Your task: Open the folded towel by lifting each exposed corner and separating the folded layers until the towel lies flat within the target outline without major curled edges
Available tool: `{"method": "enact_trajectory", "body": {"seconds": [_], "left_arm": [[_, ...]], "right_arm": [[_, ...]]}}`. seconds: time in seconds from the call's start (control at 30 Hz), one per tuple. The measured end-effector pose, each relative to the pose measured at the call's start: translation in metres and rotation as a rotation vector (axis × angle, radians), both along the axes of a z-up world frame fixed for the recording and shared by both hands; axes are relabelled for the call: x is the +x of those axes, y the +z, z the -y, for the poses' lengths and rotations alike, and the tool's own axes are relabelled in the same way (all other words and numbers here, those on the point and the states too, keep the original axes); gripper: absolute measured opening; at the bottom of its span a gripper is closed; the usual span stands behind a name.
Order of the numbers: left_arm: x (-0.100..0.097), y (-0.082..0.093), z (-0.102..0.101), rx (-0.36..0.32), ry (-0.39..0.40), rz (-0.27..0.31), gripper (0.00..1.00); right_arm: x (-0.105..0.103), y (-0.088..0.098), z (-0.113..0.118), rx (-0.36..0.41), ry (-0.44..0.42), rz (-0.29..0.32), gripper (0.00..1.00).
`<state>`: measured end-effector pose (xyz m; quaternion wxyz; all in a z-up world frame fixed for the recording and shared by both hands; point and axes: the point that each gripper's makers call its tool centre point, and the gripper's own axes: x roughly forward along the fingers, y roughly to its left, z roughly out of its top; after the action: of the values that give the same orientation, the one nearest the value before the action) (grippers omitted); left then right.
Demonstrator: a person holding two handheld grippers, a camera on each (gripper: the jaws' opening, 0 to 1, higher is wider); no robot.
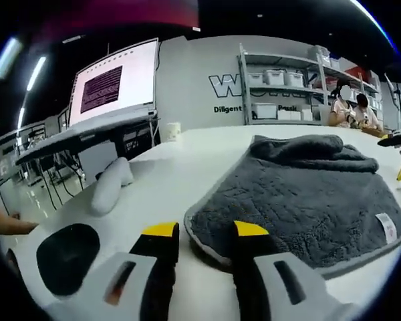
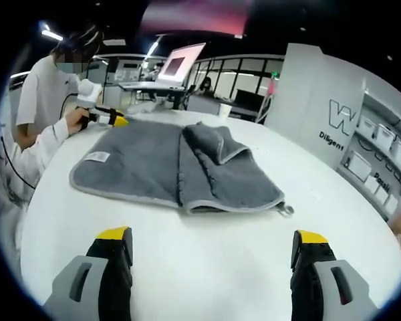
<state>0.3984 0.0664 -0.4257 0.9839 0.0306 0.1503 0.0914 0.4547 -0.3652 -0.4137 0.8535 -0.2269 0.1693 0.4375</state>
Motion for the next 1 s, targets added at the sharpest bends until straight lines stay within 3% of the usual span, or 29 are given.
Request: {"method": "enact_trajectory", "body": {"seconds": [0.1,0.17,0.23,0.33,0.6,0.83,1.0], "left_arm": [[-0.002,0.019,-0.003,0.037,0.015,0.090,0.29],[-0.001,0.032,0.004,0.018,-0.018,0.149,0.26],[-0.001,0.034,0.006,-0.009,-0.033,0.158,0.23],[0.003,0.032,0.010,-0.040,-0.052,0.136,0.26],[0.009,0.014,0.017,-0.045,-0.078,0.068,0.26],[0.009,-0.004,0.014,-0.011,-0.062,-0.019,0.30],[0.010,-0.005,0.013,-0.023,-0.056,-0.022,0.32]], "right_arm": [[0.000,-0.001,0.000,-0.006,-0.001,-0.001,0.99],[0.000,-0.001,0.000,-0.008,0.001,-0.001,0.99],[-0.001,-0.002,-0.001,-0.012,0.004,-0.002,0.99],[-0.001,-0.003,-0.001,-0.017,0.003,-0.002,0.99],[-0.001,-0.003,0.001,-0.019,0.000,-0.003,0.98],[-0.001,-0.004,0.000,-0.027,0.006,-0.003,0.98],[-0.001,-0.003,0.001,-0.029,0.006,-0.001,0.98]]}}
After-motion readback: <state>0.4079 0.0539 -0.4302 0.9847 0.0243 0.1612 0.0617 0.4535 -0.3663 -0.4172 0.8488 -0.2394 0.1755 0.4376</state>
